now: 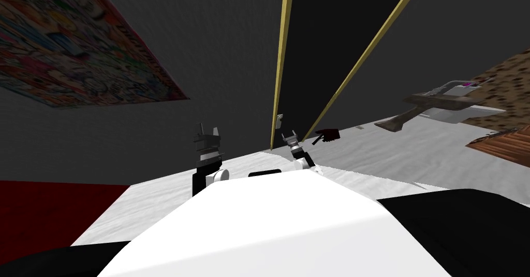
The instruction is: Pull the door open
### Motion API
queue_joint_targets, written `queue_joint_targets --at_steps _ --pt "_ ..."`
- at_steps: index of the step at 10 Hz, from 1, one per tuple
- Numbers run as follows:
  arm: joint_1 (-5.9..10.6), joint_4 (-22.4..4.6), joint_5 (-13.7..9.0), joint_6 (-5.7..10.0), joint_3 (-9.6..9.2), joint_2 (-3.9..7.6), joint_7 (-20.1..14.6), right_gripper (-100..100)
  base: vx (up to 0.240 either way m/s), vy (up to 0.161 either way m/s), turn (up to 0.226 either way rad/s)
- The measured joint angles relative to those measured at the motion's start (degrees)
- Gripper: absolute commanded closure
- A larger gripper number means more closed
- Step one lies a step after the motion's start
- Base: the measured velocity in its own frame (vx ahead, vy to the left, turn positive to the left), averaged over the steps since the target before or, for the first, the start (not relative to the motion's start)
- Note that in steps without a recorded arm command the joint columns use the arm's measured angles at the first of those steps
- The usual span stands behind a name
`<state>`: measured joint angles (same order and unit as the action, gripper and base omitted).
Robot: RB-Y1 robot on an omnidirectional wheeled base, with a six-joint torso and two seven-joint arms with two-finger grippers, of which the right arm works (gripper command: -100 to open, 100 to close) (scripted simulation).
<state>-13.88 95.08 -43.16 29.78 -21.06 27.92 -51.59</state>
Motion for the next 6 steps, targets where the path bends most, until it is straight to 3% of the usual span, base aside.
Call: queue_joint_targets --at_steps 6 --pt "2.34 -5.1 -6.8 0.27 -2.47 3.37 -6.8 -100 0.107 -0.052 0.067"
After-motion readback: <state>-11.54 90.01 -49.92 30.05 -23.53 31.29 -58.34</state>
